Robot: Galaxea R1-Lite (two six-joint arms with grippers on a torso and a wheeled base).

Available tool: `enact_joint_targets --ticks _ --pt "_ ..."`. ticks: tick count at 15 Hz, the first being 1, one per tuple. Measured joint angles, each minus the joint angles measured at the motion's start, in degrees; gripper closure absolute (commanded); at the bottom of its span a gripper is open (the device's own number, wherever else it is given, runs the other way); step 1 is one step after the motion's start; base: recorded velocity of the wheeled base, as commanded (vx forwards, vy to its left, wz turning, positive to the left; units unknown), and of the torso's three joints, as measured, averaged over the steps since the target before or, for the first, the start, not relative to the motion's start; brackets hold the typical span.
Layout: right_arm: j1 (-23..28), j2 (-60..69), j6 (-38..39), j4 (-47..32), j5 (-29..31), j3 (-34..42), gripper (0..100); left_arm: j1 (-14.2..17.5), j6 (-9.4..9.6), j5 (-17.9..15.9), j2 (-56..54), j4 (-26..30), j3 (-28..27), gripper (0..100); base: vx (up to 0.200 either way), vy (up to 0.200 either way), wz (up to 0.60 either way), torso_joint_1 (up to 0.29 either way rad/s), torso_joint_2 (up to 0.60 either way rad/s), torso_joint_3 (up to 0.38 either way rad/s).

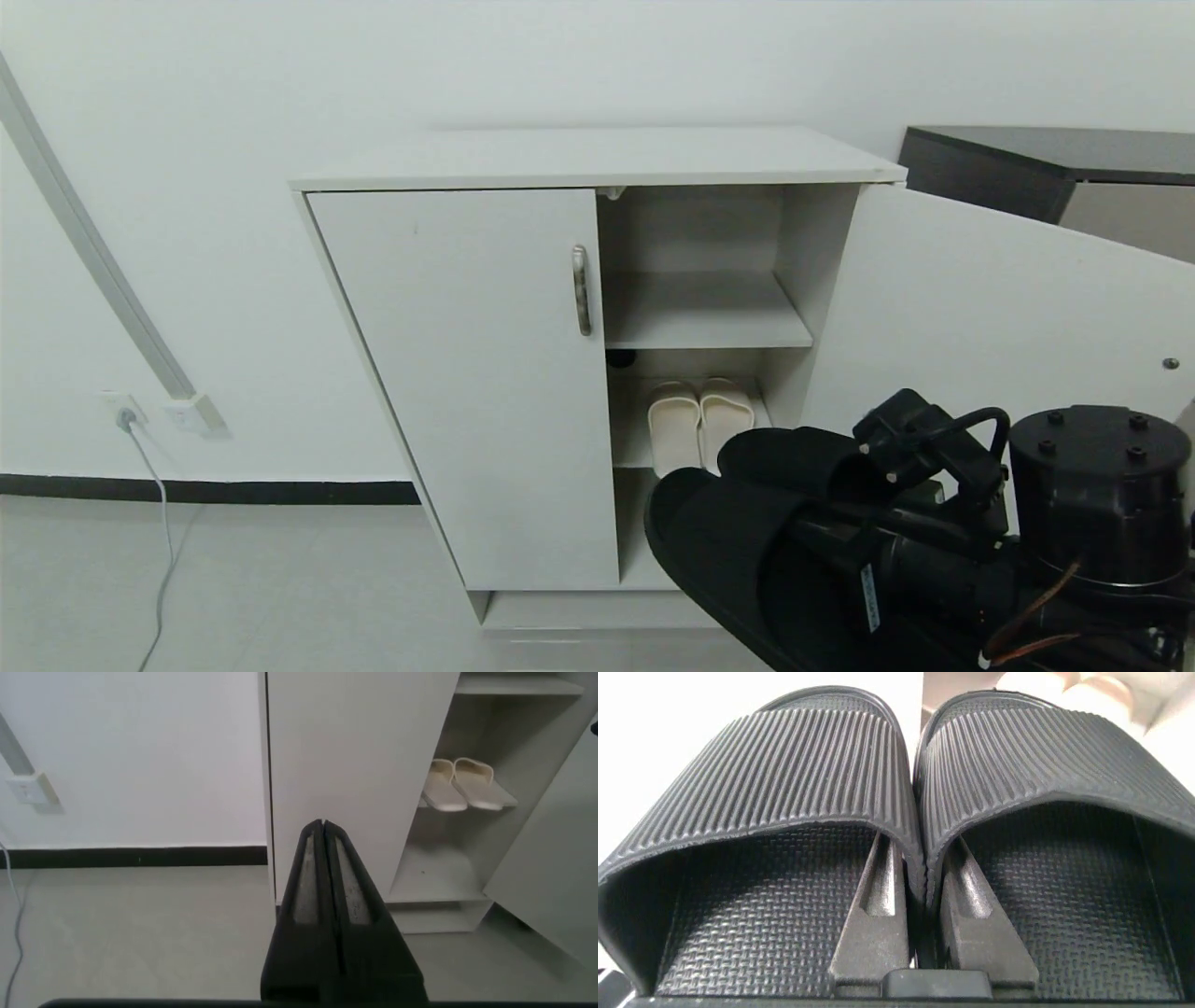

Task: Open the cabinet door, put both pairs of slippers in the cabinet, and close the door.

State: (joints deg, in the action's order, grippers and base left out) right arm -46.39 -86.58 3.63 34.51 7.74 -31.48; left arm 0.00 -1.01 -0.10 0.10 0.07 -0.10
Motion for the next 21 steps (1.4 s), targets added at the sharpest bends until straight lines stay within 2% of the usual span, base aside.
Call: enact_joint_targets --ticks 2,11,17,20,21 --pt "-0.4 -0.3 -0.3 0.3 0.0 0.3 100 0.0 0.00 0.0 0.0 0.0 0.0 100 0.000 0.000 0.00 -0.012 0.40 0.390" --pt "-1.5 -1.6 -1.9 3.6 0.2 2.0 100 0.0 -0.02 0.0 0.0 0.0 0.0 100 0.000 0.000 0.00 0.002 0.05 0.043" --pt "-2.6 -4.4 -2.6 10.6 0.0 4.0 100 0.0 0.06 0.1 0.0 0.0 0.0 100 0.000 0.000 -0.10 0.002 0.02 0.013" --pt "-4.2 -8.1 -1.9 16.2 1.5 3.8 100 0.0 0.06 0.1 0.0 0.0 0.0 100 0.000 0.000 0.00 0.000 0.00 0.000" --pt "-4.6 -10.2 -0.1 17.4 5.4 2.1 100 0.0 0.06 0.1 0.0 0.0 0.0 100 0.000 0.000 0.00 0.000 0.00 0.000"
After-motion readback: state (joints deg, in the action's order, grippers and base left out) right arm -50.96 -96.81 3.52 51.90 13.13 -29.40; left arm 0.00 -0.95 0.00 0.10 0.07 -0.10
